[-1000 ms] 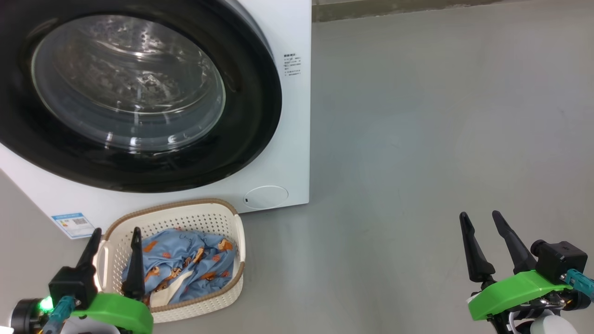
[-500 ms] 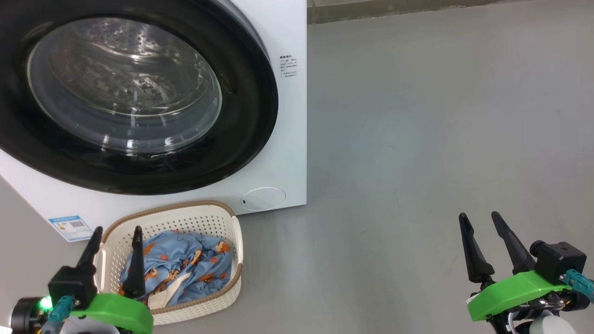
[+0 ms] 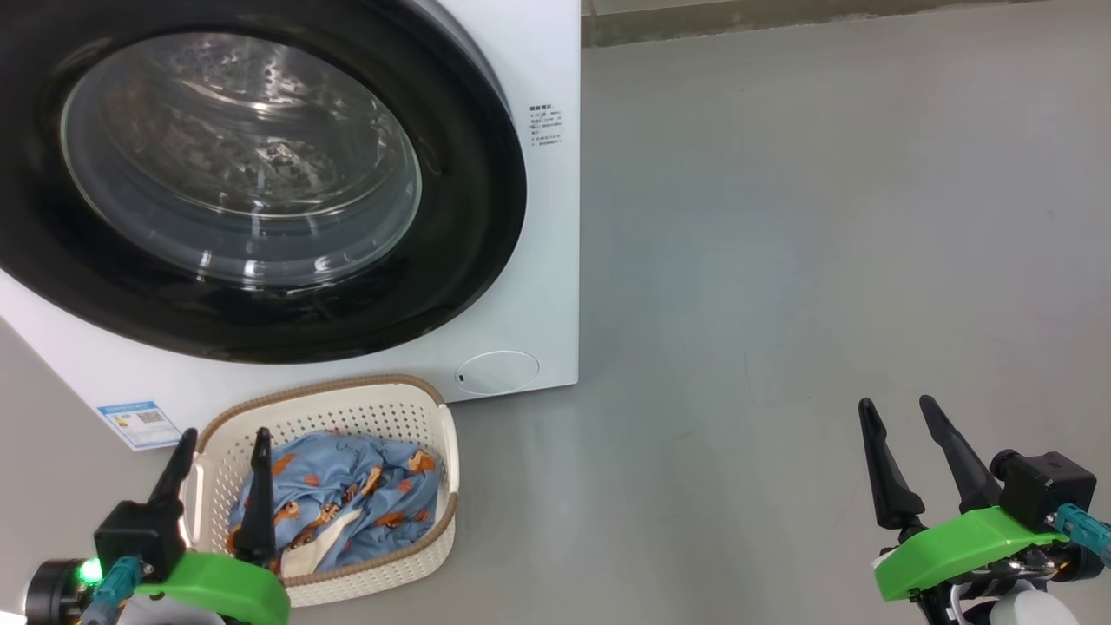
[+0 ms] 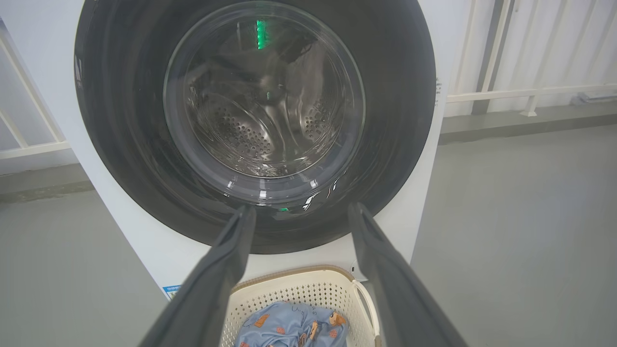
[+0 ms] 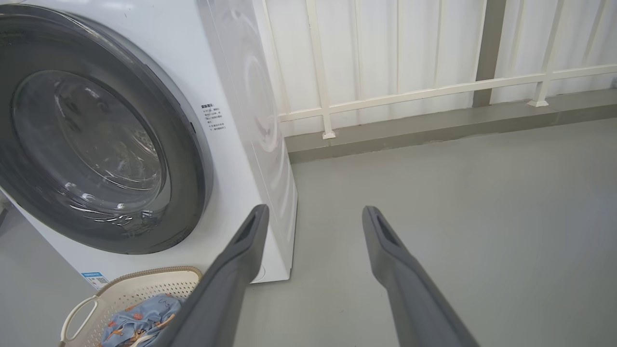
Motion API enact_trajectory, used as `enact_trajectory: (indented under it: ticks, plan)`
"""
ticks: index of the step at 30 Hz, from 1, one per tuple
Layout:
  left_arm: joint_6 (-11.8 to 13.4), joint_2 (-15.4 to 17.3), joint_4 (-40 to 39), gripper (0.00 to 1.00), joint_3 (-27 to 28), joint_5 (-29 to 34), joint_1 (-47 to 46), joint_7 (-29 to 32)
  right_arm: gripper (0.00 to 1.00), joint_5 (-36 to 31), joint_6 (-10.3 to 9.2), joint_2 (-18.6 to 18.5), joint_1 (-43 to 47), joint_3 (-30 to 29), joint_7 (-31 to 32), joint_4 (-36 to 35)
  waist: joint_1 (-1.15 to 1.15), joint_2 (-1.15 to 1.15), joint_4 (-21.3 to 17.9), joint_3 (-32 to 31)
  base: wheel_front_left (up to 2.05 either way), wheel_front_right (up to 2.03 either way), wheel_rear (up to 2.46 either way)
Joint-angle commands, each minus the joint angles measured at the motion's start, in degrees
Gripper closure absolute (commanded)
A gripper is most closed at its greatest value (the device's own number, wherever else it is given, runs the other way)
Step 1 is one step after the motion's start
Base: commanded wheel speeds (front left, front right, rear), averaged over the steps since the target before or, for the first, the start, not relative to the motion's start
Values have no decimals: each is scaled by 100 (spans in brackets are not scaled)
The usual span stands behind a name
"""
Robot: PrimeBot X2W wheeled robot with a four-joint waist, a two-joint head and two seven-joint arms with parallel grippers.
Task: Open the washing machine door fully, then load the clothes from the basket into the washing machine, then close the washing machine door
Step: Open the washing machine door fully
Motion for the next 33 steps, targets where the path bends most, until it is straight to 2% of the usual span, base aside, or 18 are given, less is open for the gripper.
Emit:
enact_trajectory:
  ticks: [1, 21, 31, 33]
  plan:
    - [-29, 96, -101, 0, 209, 3, -120, -38, 0, -72, 9, -51, -130, 129, -29, -162, 0, 0, 10, -4, 0, 0, 0]
    - [-93, 28, 44, 0, 225, -106, -184, -38, 0, 77, 9, -3, -216, -69, 25, -179, 0, 0, 143, 157, 0, 0, 0]
    - [-121, 8, -4, 0, 182, -79, -296, -38, 0, 641, 9, -142, -1173, -203, 36, -308, 0, 0, 321, 460, 0, 0, 0]
    - [-136, 14, 3, 0, 176, -83, -336, -38, 0, 919, 9, -103, -1469, -334, 52, -363, 0, 0, 360, 534, 0, 0, 0]
